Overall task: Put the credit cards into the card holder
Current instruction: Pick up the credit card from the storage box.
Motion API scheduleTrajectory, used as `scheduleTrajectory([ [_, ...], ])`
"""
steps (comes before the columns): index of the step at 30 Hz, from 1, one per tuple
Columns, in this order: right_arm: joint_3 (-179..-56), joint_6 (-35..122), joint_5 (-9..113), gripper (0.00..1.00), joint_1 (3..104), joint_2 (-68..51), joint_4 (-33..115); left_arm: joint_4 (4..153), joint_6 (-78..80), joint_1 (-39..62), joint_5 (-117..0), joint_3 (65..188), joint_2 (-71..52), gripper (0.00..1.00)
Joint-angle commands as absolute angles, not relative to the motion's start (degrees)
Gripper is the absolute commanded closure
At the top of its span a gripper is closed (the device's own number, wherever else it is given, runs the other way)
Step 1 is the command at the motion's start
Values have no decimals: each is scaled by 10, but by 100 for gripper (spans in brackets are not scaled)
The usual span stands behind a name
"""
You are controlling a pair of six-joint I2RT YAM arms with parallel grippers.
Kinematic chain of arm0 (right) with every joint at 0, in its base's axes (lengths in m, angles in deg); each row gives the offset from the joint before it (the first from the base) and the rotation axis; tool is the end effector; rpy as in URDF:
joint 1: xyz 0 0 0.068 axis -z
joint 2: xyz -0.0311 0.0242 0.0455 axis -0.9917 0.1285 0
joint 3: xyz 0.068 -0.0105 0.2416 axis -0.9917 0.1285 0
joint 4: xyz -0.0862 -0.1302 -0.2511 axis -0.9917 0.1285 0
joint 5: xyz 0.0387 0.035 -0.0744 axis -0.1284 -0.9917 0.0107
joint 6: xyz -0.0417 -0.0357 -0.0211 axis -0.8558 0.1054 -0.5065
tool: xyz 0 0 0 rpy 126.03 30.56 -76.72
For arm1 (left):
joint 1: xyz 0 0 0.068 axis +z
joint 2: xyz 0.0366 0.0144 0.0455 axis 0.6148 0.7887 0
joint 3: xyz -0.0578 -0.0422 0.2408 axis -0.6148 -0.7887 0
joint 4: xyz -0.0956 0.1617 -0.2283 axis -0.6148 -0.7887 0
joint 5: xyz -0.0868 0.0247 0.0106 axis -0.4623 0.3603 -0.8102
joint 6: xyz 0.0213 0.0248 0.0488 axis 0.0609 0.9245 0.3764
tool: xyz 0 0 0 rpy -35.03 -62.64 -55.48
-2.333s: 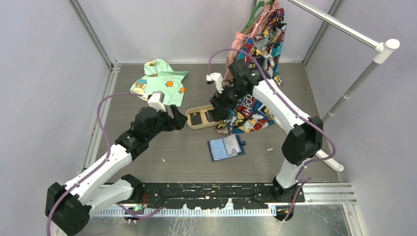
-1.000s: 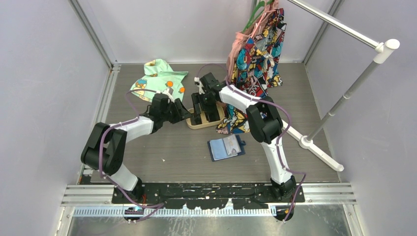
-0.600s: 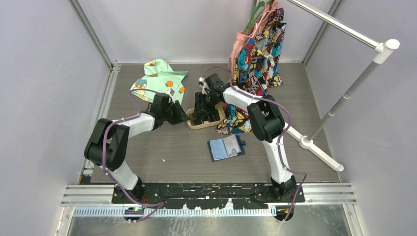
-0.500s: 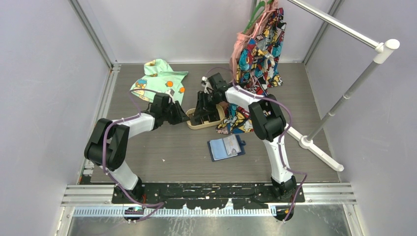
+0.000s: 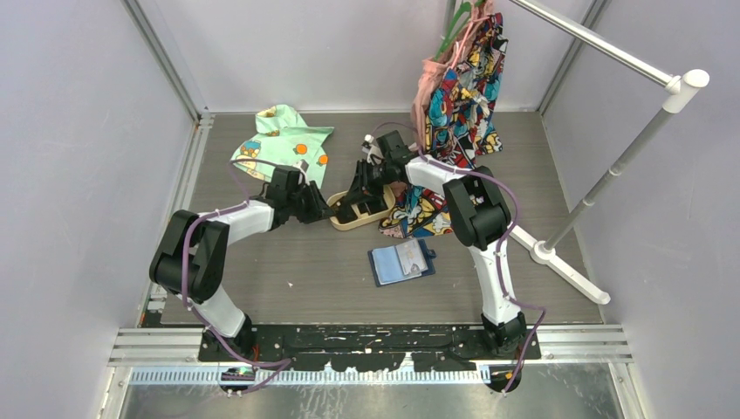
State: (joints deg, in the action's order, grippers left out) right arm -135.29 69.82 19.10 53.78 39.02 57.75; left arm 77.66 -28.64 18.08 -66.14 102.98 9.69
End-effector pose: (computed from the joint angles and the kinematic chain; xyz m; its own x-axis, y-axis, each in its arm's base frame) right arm 0.4255 0.2659 0.1064 -0.9696 -0.0613 -0.2367 -0.2248 0.6048 0.7640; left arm 0.3350 -0.1336 0.1116 -0.8364 -0.3695 -0.4048 -0.0517 0.7884 -0.6130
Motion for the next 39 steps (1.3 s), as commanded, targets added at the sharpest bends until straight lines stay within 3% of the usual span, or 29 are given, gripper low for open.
scheduleTrajectory([
  [1, -1346, 724, 138, 74, 523, 356, 538, 797, -284, 177, -685, 1055, 93, 77],
  [5, -1345, 722, 134, 83, 523, 358, 542, 800, -286, 177, -687, 1056, 96, 77],
  [10, -1350, 700, 138, 83, 522, 361, 571, 799, -286, 177, -688, 1058, 98, 77],
  [23, -1331, 698, 111, 80, 512, 360, 556, 797, -285, 177, -688, 1061, 102, 77],
  [29, -1356, 613, 187, 69, 497, 353, 643, 796, -285, 177, -690, 1064, 103, 77],
  [39, -1393, 588, 234, 69, 490, 373, 683, 794, -284, 177, -694, 1067, 102, 77],
])
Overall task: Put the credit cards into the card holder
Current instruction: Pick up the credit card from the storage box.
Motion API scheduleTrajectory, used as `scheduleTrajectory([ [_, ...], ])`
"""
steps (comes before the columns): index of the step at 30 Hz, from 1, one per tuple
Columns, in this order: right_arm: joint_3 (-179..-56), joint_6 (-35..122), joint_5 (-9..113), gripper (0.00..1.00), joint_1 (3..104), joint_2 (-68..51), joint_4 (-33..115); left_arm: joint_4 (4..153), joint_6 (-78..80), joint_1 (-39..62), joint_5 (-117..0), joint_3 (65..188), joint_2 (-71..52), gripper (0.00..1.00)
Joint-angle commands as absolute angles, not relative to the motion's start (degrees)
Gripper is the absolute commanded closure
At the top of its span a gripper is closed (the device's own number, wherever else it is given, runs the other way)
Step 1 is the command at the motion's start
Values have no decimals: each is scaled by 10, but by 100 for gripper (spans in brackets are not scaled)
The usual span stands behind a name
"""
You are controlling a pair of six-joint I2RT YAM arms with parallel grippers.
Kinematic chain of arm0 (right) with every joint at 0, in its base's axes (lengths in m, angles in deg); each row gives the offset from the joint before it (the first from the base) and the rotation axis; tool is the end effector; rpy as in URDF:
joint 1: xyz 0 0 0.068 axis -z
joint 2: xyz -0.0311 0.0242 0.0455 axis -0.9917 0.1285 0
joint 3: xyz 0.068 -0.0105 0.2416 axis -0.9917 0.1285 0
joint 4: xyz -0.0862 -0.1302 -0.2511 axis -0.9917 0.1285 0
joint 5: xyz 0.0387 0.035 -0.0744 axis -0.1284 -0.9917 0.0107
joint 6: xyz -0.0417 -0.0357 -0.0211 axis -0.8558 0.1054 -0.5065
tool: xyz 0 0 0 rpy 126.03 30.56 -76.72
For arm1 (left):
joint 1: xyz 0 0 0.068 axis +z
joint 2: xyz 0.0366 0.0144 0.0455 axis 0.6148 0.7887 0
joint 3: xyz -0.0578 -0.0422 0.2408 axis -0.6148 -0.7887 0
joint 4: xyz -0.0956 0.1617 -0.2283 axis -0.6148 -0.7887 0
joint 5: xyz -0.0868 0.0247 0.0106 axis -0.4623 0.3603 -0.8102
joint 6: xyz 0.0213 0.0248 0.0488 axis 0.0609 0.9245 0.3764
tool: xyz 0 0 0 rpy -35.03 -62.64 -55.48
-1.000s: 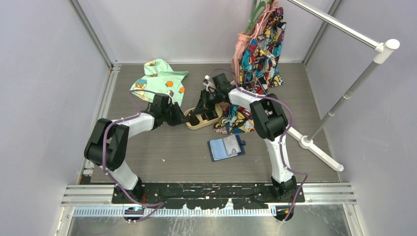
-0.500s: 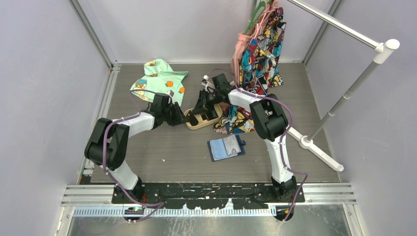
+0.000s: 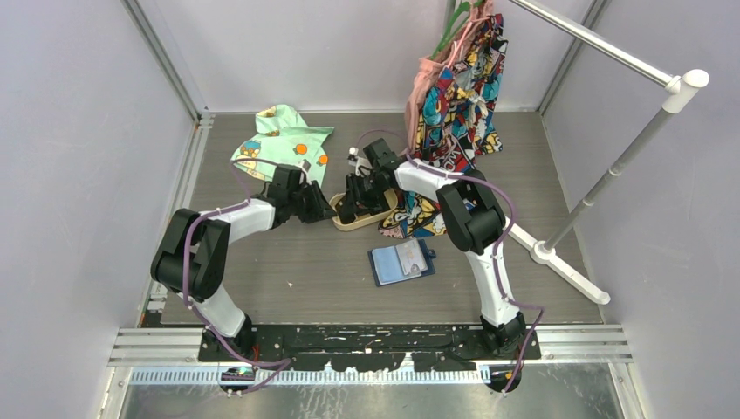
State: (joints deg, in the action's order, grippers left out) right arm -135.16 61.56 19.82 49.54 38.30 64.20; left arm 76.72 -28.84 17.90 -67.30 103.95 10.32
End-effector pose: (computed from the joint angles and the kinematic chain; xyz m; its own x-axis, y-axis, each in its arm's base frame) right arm 0.3965 0.2909 0.1045 -0.9395 -0.2284 -0.2554 -0.3426 0.6104 0.7142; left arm 0.3367 -0.1363 0.1121 -0.8484 -0.3616 -0.3865 -0.0501 0.7819 -0.6214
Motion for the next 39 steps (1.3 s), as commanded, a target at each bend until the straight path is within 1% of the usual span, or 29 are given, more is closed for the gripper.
scheduleTrajectory([
  [1, -1406, 584, 245, 69, 490, 381, 696, 793, -284, 177, -695, 1067, 102, 77],
  [2, -1418, 579, 252, 70, 490, 388, 709, 791, -283, 177, -696, 1068, 102, 77],
  [3, -1428, 575, 256, 73, 491, 393, 717, 788, -282, 177, -696, 1069, 100, 77],
  [8, -1429, 573, 232, 98, 497, 383, 716, 770, -273, 177, -688, 1069, 76, 74],
  [10, -1418, 580, 220, 99, 503, 370, 703, 766, -267, 177, -685, 1070, 61, 72],
  [15, -1391, 599, 192, 99, 513, 357, 676, 738, -254, 180, -675, 1062, 18, 67],
  [16, -1389, 599, 186, 98, 513, 359, 675, 736, -251, 181, -671, 1060, 10, 66],
  [19, -1390, 602, 173, 75, 513, 364, 674, 730, -250, 185, -667, 1051, -9, 66],
  [20, -1392, 600, 175, 69, 513, 365, 680, 729, -250, 186, -666, 1049, -15, 65],
  [23, -1397, 591, 183, 63, 513, 366, 693, 726, -252, 187, -665, 1041, -28, 65],
  [29, -1392, 592, 185, 63, 519, 353, 691, 721, -252, 189, -664, 1032, -40, 65],
  [35, -1379, 611, 162, 72, 536, 339, 672, 721, -253, 190, -663, 1026, -45, 65],
  [39, -1375, 614, 160, 72, 544, 334, 668, 727, -257, 190, -663, 1021, -47, 65],
])
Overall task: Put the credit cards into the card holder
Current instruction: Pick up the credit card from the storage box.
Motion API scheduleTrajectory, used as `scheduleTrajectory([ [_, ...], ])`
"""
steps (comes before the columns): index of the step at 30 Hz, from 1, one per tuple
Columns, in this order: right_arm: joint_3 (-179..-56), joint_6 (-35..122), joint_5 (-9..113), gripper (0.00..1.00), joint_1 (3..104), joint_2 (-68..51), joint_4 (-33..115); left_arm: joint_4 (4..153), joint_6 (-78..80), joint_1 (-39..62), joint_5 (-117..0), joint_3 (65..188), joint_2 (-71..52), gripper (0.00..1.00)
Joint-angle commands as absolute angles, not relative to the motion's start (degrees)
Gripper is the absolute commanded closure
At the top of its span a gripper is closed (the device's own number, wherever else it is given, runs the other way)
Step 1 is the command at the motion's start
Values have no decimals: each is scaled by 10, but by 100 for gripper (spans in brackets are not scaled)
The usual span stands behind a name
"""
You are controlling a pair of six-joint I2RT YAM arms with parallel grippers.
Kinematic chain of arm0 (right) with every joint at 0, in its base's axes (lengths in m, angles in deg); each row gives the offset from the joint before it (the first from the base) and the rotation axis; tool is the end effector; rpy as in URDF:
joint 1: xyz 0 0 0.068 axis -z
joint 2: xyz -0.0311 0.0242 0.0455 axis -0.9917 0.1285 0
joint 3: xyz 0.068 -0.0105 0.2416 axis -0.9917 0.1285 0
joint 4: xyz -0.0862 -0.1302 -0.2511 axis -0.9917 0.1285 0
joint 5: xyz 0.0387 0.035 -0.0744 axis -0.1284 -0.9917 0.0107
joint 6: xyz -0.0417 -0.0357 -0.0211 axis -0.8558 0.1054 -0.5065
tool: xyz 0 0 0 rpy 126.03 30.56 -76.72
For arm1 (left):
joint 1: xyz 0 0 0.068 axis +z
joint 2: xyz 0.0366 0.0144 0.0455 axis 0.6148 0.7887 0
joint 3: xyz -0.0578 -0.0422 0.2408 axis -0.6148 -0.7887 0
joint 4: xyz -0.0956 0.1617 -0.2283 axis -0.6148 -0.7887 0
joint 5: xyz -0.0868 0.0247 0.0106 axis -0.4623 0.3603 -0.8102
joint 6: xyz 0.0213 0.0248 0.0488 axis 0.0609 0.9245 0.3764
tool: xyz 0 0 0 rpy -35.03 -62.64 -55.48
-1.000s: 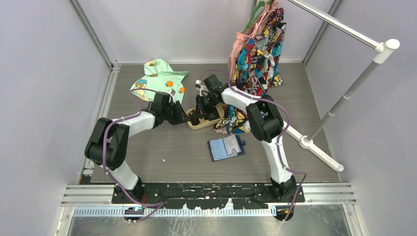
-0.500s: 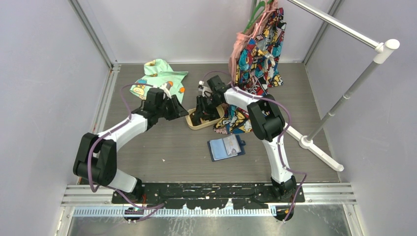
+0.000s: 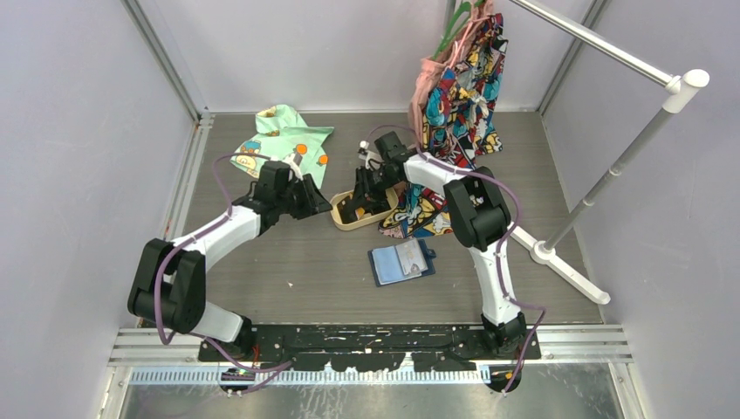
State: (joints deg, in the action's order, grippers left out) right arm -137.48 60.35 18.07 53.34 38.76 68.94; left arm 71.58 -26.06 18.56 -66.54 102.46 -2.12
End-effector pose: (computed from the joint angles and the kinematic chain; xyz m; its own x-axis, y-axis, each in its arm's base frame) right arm 0.4144 0.2648 0.1100 -0.9569 -0.1941 -0.2162 -0.2905 0.6246 0.7249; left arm 0.3212 -0.1259 0.1683 -0.7981 -0.3524 -0.4888 0.0346 0.7830 -0.6210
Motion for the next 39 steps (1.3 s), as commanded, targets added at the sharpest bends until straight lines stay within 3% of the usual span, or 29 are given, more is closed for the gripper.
scheduleTrajectory([
  [1, -1373, 613, 161, 72, 545, 334, 669, 728, -258, 190, -663, 1020, -48, 65],
  [9, -1379, 591, 182, 74, 554, 334, 691, 726, -257, 190, -661, 1016, -54, 65],
  [17, -1387, 566, 209, 95, 556, 325, 714, 731, -260, 189, -668, 1016, -58, 65],
  [30, -1391, 476, 204, 97, 560, 275, 757, 811, -285, 194, -687, 981, -108, 64],
  [39, -1326, 431, 136, 99, 556, 183, 739, 971, -314, 197, -703, 873, -221, 44],
])
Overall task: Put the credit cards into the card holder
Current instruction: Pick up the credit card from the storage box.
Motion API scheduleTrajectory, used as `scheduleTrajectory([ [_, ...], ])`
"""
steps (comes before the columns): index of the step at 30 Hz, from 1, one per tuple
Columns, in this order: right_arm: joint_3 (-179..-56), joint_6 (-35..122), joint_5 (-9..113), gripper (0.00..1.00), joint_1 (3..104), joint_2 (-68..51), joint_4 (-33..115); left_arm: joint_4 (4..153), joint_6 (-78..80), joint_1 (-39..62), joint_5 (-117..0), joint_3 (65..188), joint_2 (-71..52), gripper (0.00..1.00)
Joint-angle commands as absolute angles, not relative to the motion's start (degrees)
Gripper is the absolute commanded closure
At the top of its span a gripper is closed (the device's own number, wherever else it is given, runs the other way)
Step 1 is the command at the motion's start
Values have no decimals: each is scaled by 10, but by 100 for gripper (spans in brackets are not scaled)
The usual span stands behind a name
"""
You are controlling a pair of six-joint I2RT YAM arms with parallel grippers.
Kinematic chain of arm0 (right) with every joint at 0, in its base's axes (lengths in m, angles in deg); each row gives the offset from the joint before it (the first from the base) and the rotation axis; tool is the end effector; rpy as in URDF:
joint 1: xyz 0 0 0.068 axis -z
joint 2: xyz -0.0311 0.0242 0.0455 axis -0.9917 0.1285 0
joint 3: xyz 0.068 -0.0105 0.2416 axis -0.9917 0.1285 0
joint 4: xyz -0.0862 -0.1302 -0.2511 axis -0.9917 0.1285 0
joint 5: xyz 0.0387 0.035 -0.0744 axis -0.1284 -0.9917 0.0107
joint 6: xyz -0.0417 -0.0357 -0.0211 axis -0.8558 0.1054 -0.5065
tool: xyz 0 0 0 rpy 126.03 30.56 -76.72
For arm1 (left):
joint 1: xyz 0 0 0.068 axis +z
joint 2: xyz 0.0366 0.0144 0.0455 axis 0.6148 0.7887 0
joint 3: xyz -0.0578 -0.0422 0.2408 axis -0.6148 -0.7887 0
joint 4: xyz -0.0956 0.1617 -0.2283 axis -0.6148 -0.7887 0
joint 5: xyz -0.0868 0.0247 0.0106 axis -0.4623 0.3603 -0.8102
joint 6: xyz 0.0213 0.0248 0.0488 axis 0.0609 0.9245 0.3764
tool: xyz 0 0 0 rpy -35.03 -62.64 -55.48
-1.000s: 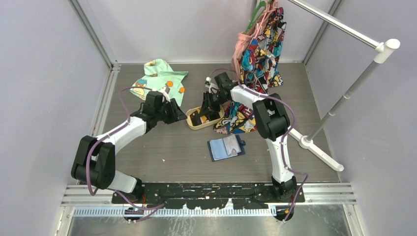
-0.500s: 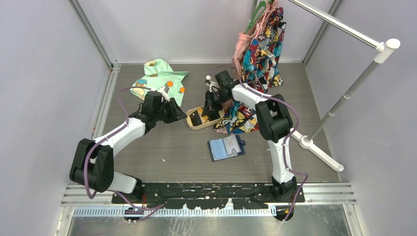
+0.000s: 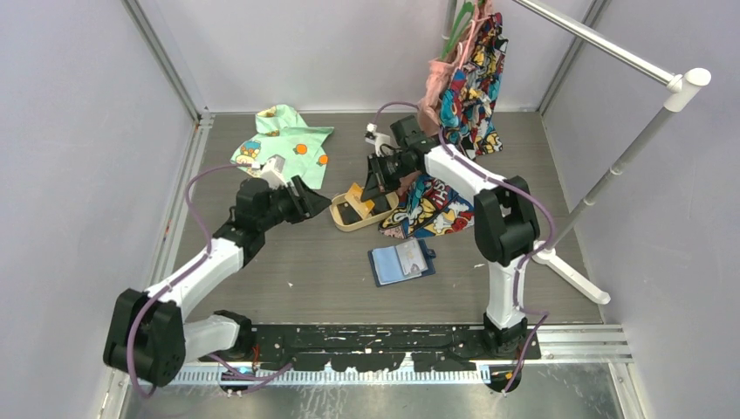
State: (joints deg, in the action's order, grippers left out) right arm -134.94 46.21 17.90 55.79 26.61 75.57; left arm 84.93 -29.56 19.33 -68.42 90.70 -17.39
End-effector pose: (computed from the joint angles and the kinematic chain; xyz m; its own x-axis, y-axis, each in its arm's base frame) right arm 0.4025 0.2354 0.1866 -0.8517 -0.2946 -0.4334 -0.5212 0.5623 0.6420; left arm 0.2857 -0.1104 0.1977 -0.6605 -0.4480 -0.6025 0.1830 0.6823 -0.7078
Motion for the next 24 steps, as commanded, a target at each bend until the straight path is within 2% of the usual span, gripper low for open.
scheduleTrajectory([
  [1, -1316, 429, 131, 99, 556, 172, 736, 988, -322, 197, -706, 860, -233, 42],
  [7, -1250, 408, 87, 99, 556, 106, 727, 1109, -403, 197, -725, 778, -279, 33],
  [15, -1143, 503, -30, 99, 557, 34, 624, 1419, -515, 180, -776, 689, -224, 34],
  [24, -1138, 636, -94, 99, 564, 13, 511, 1422, -500, 114, -731, 694, -234, 36],
])
